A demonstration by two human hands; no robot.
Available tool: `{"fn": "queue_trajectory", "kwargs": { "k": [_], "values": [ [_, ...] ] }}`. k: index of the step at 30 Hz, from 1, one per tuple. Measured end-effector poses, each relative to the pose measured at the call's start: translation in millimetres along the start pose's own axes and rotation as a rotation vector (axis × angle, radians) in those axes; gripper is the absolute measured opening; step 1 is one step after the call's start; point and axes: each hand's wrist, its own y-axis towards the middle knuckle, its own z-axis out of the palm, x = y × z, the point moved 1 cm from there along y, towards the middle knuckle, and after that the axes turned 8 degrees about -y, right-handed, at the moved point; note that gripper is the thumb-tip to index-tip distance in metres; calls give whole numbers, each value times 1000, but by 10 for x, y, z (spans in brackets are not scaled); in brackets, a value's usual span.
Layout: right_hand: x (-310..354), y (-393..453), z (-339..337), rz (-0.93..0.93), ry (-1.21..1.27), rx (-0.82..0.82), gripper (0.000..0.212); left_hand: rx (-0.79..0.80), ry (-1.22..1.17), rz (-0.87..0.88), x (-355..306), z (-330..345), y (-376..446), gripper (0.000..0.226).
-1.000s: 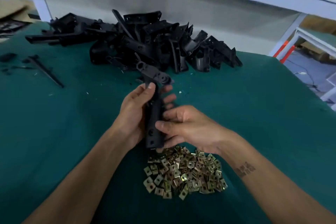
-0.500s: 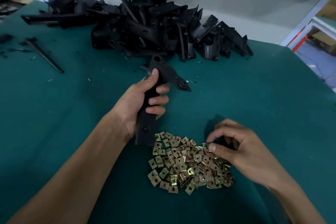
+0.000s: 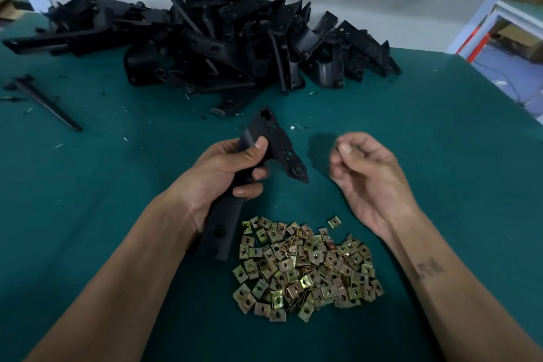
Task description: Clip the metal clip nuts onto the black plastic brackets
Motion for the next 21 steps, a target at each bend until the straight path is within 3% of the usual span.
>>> {"fn": "queue_trajectory", "kwargs": {
  "k": [5,9,13,21],
  "values": [
    [-128,210,289,5,100,145,19,0,-5,38,-20,-42,17,22],
    [-155,169,269,21,94,274,14,29,97,56,-12,-42,14,22],
    [-162,183,281,26,41,262,22,56,196,61,7,-21,20,21],
    [-145,170,284,59,20,214,13,32,211,84,4,-16,28,33]
  ]
}}
